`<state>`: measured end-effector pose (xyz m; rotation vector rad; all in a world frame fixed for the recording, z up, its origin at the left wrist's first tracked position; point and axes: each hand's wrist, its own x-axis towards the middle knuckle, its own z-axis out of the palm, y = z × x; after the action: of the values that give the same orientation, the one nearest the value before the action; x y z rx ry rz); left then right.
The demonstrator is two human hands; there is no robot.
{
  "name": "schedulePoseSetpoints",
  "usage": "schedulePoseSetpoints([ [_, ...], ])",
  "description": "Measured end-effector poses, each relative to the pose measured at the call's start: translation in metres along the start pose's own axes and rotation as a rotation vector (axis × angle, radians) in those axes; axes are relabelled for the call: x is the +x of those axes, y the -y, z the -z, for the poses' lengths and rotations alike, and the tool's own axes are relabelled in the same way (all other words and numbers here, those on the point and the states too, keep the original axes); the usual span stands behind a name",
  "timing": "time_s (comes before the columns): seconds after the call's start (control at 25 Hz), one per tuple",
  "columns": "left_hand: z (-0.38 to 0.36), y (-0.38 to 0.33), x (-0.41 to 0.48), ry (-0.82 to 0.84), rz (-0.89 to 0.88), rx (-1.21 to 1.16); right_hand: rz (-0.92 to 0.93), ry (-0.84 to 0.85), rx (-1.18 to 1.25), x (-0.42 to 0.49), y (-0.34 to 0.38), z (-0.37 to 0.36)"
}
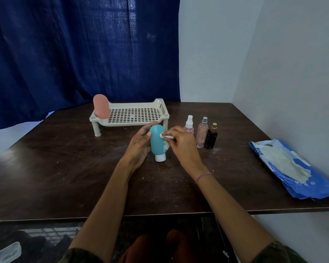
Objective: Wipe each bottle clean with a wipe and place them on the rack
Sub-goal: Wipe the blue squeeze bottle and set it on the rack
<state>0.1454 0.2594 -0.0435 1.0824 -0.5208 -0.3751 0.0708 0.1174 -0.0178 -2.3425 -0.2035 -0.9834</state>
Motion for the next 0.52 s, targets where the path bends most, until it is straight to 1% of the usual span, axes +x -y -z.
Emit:
schedulePoseSetpoints([
  [0.24, -0.001, 0.004, 0.001, -0.002, -0.043, 0.022, -0.032, 0.004, -0.004, -0.014, 0.001, -0.002],
  [0.4, -0.001, 0.005, 0.002, -0.036, -0.068, 0.015, -0.028, 0.07, -0.014, -0.007, 0.003, 0.0],
  [0.52, -0.002, 0.005, 0.002, -0.054, -0.068, 0.024, -0.04, 0.028, -0.009, 0.005, 0.004, 0.002],
])
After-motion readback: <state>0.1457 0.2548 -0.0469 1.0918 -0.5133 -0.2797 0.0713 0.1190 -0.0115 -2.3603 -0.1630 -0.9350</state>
